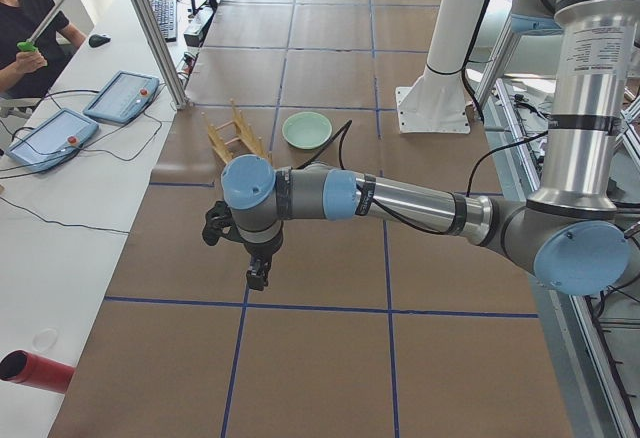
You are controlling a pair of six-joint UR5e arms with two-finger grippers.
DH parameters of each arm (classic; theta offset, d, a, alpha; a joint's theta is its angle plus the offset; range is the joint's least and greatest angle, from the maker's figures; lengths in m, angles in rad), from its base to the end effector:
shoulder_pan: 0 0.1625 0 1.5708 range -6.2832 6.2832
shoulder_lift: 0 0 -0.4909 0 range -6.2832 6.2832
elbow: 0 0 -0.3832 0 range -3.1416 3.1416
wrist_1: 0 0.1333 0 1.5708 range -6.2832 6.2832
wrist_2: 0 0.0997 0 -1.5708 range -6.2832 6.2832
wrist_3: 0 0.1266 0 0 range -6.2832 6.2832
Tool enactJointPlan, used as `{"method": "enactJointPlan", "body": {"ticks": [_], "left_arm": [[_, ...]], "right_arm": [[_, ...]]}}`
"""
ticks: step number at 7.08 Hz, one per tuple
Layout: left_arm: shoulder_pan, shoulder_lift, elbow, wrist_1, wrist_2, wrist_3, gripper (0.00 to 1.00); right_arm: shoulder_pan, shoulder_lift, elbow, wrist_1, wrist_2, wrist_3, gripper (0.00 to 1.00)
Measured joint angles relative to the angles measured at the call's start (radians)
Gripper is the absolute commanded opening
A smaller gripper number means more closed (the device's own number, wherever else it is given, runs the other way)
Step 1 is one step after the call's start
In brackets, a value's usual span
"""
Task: Place plate on rack
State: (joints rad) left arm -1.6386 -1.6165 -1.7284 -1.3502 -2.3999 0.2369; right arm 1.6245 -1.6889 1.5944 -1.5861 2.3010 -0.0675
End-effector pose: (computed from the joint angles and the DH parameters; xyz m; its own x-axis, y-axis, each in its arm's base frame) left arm -0.0735 -0.4921 0.6627 0.6702 0.1773 -0.7207 -0.0921 0.9834 0.1562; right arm 0.0709 -0.4092 0.7908 0.7420 0.0458 0.6689 -0.0033 0.9979 -0.0646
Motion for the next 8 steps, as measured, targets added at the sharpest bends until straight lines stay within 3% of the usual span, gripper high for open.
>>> {"method": "enactJointPlan", "body": {"ticks": [4,8], "left_arm": [[0.000,0.025,-0.009,-0.018,0.012,0.008,1.00],[0.003,0.035,0.047,-0.147,0.003,0.008,1.00]], "right_arm": [[0.000,0.000,0.000,0.000,0.000,0.000,1.00],[0.000,0.000,0.000,0.000,0.000,0.000,1.00]]}}
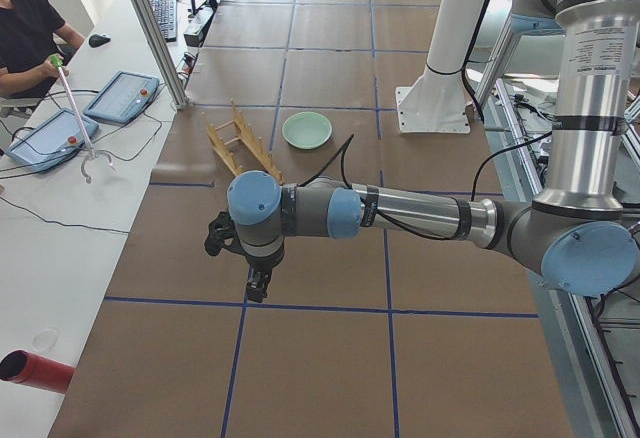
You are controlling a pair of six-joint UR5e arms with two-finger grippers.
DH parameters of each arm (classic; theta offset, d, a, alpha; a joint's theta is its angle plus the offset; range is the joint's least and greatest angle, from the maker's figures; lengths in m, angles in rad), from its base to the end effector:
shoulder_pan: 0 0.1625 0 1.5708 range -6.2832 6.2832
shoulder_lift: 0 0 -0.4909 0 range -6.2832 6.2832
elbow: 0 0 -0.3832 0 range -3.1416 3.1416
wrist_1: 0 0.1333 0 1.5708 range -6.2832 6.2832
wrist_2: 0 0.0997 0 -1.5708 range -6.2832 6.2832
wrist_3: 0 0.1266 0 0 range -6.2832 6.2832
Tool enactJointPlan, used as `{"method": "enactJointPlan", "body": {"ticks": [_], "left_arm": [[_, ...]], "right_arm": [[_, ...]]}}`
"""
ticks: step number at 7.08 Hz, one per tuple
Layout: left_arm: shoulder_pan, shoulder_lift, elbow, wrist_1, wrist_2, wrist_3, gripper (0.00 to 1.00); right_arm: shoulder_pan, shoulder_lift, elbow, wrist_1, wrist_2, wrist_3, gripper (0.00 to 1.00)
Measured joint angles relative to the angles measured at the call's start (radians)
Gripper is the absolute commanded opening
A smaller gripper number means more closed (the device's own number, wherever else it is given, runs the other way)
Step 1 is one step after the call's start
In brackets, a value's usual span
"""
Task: Place plate on rack
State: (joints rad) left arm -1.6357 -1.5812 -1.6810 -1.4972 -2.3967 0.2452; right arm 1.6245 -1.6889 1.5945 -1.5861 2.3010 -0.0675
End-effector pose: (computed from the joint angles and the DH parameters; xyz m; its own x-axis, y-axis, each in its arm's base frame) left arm -0.0719 -0.4855 0.6883 0.6741 0.2328 -0.7010 -0.1019 0.9693 0.2238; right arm 0.0709 -0.4092 0.7908 0.7420 0.0457 0.6689 -0.0033 0.9979 -0.0645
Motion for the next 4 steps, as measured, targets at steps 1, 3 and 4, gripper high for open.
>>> {"method": "enactJointPlan", "body": {"ticks": [1,3,4], "left_arm": [[0.007,0.010,-0.004,-0.049,-0.015,-0.006,1.00],[0.074,0.014,-0.065,-0.120,-0.105,-0.203,1.00],[0.159,0.011,-0.142,-0.141,-0.124,-0.392,1.00]], "right_arm": [[0.000,0.000,0.000,0.000,0.000,0.000,1.00],[0.000,0.000,0.000,0.000,0.000,0.000,1.00],[0.000,0.000,-0.001,0.000,0.000,0.000,1.00]]}}
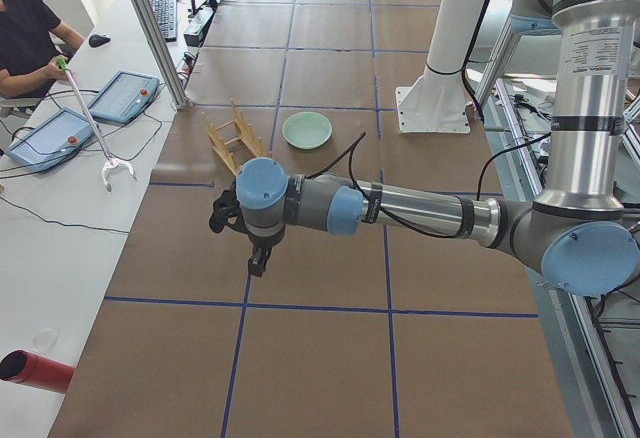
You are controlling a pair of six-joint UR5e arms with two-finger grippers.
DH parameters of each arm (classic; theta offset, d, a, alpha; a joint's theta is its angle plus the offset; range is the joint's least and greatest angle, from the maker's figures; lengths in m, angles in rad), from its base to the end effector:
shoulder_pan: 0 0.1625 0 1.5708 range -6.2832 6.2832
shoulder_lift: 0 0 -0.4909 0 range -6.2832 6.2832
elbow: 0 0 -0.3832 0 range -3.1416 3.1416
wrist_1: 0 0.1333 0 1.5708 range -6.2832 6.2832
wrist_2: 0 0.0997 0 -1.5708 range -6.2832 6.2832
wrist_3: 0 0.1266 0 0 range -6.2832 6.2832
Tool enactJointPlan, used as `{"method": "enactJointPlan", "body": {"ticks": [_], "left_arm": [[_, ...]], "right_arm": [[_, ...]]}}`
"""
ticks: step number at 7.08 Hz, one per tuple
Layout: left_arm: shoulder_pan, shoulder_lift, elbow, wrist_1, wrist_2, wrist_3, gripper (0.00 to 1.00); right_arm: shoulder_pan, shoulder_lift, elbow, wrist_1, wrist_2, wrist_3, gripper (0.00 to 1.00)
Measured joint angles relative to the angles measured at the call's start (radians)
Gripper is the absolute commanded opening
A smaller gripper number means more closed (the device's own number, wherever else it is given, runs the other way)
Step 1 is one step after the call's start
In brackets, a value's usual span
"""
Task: Place plate on rack
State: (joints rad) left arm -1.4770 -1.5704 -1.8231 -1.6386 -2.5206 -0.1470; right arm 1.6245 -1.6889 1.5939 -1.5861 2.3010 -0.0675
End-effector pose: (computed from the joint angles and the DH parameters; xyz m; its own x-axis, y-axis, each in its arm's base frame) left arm 0.0156 -0.4894 0.5965 0.5624 0.1672 -0.8098 -0.0066 0.9802 0.1978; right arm 0.0709 -0.4091 0.7911 0.7419 0.0461 0.6689 -0.0033 0.9979 -0.0651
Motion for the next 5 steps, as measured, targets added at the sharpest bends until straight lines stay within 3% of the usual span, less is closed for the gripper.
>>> {"method": "enactJointPlan", "body": {"ticks": [2,4,5], "left_arm": [[0.203,-0.036,-0.119,-0.105,0.065,-0.424,1.00],[0.440,-0.197,-0.135,-0.130,0.186,-0.821,1.00],[0.552,-0.319,-0.099,-0.078,0.252,-0.962,1.00]], "right_arm": [[0.000,0.000,0.000,0.000,0.000,0.000,1.00],[0.000,0.000,0.000,0.000,0.000,0.000,1.00],[0.000,0.000,0.000,0.000,0.000,0.000,1.00]]}}
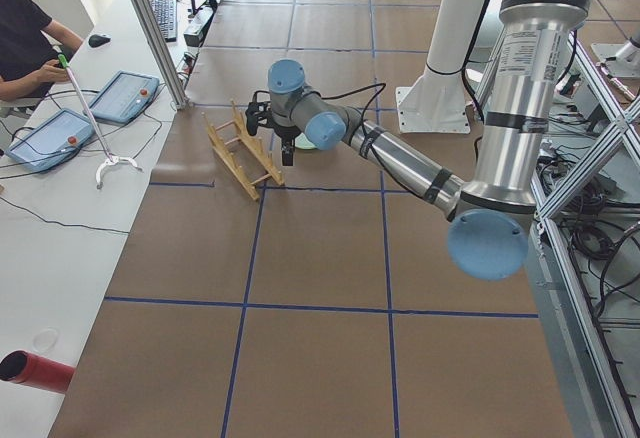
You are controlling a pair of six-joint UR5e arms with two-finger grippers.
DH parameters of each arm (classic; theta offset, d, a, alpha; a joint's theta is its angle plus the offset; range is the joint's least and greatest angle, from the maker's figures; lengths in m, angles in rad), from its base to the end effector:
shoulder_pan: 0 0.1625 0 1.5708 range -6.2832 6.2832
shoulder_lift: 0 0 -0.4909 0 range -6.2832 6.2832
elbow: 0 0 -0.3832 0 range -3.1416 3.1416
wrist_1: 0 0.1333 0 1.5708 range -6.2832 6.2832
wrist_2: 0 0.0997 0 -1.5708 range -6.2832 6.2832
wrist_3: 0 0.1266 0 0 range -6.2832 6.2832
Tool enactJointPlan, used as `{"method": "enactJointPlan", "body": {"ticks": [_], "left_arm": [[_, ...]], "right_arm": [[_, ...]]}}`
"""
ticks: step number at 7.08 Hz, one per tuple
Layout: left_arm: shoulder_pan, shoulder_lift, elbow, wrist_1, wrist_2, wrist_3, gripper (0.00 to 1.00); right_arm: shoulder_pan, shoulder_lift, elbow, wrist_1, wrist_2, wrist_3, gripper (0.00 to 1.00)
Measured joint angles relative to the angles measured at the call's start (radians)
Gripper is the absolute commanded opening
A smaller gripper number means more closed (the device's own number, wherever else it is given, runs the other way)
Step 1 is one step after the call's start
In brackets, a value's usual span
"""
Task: Place plate on rack
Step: 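Move the left gripper over the pale green plate and lower to its rim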
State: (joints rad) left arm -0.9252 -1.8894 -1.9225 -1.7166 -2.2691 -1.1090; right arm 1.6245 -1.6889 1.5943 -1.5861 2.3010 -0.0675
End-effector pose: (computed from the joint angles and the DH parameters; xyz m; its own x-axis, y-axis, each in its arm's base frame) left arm 0.3153 -0.5049 0.3844 0.5160 -0.1179 -0.8484 0.1118 0.9913 -0.0697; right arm 0.0709 -0.4092 0.7909 0.7420 0.0458 0.6689 -0.0033 0.9979 -0.0647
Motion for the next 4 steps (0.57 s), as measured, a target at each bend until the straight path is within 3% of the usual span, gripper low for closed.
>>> {"method": "enactJointPlan", "body": {"ticks": [2,4], "left_arm": [[0.199,-0.252,0.146,0.155,0.150,-0.141,0.99],[0.309,-0.450,0.373,0.187,0.243,-0.221,0.93]], "right_arm": [[0.000,0.000,0.001,0.000,0.000,0.000,1.00],[0.000,0.000,0.001,0.000,0.000,0.000,1.00]]}}
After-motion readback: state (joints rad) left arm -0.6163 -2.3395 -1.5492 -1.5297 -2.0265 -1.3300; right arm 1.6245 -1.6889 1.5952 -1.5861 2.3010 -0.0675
